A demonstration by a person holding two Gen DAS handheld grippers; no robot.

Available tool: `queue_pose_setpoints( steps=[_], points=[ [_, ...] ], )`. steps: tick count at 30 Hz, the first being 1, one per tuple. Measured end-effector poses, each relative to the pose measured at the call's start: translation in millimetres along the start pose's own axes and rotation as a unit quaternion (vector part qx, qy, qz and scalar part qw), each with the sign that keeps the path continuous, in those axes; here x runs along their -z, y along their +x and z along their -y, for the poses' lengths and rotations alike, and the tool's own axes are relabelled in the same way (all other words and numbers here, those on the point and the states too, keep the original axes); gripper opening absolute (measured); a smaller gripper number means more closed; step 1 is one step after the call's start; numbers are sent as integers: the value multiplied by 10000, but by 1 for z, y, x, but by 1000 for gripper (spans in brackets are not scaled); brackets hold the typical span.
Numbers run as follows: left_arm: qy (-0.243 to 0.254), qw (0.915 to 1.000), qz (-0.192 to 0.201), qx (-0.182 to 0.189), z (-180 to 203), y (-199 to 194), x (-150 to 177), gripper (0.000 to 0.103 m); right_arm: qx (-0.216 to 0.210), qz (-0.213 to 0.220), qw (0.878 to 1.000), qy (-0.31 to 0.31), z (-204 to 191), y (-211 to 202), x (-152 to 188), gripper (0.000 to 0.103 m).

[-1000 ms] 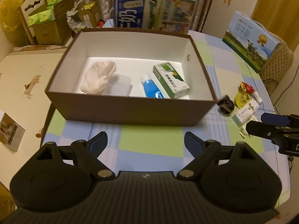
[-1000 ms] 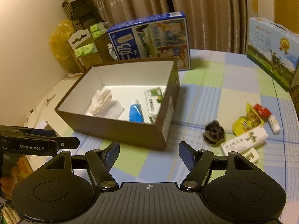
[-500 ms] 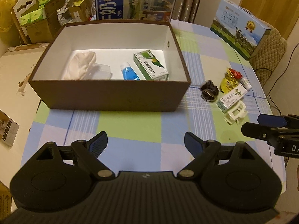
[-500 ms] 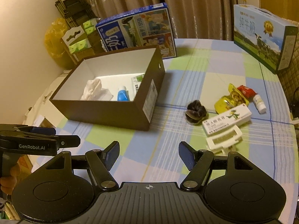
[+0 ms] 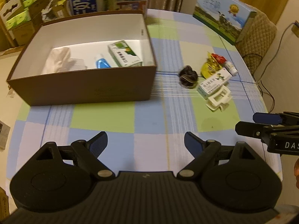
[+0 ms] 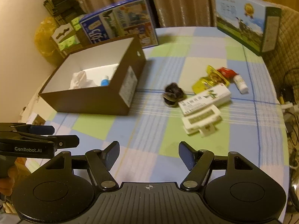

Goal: Organize objects
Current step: 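Move both tools toward the white clip and ointment box on the table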

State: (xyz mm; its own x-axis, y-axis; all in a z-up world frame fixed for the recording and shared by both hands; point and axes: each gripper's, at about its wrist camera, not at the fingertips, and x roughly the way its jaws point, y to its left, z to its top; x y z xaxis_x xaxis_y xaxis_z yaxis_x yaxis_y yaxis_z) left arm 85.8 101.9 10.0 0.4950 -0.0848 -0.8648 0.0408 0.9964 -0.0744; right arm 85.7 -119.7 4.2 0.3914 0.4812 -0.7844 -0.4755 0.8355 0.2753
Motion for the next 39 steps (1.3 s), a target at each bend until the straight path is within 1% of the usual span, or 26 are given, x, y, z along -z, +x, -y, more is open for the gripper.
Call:
queue_pose_setpoints(
  steps=[10,21,30,39],
  points=[
    [292,9994,-141,134,32,19,-7,87,281,-48,9988,404,35,-6,9,67],
    [573,9977,-271,240,58,40,-18,87,544,-57,9958,739,62,-8,13,67],
    [726,9963,-366,272,71,60,-29,87,719,-86,9931,919,80,4,11,67],
    [834,9950,-476,265,76,83,-39,87,822,33,9907,1082,94,23,1,67]
  ],
)
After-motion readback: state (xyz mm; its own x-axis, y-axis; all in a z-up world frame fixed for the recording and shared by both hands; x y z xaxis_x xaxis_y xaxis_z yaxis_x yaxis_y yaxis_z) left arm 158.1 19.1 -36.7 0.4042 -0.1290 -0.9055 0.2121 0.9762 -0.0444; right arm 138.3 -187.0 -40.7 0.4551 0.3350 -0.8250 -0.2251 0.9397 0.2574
